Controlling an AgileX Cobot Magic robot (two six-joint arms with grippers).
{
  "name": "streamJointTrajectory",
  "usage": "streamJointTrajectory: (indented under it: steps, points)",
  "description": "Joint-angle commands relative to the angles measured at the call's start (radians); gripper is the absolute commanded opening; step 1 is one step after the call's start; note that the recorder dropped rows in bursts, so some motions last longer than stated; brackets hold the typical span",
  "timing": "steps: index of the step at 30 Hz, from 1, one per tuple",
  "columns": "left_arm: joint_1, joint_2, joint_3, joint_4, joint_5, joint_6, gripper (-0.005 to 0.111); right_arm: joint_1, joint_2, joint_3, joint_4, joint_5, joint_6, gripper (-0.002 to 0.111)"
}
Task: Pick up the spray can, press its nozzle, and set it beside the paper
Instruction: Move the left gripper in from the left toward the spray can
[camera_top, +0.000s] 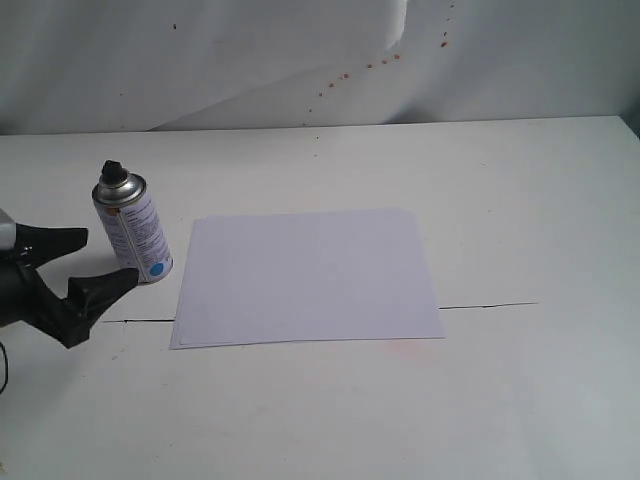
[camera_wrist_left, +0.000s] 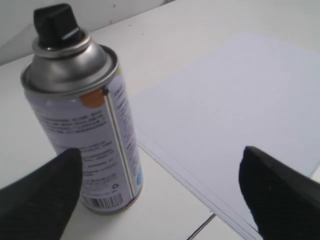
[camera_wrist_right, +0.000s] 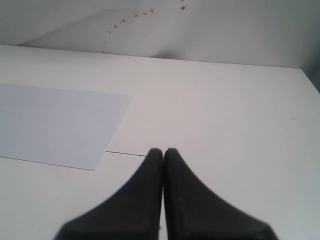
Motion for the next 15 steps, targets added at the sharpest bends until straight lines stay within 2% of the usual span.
streamJointTrajectory:
  steps: [1,8,15]
  points:
    - [0.057,0.001,-0.066,0.131,0.002,-0.103,0.08,0.0,-0.006,0.004,0.0,-0.005,-0.002,0.0]
    - [0.136,0.081,-0.207,0.364,-0.022,-0.268,0.08,0.0,-0.006,0.004,0.0,-0.005,-0.002,0.0]
    - [0.142,0.143,-0.321,0.403,-0.036,-0.303,0.08,0.0,-0.006,0.004,0.0,-0.005,-0.002,0.0]
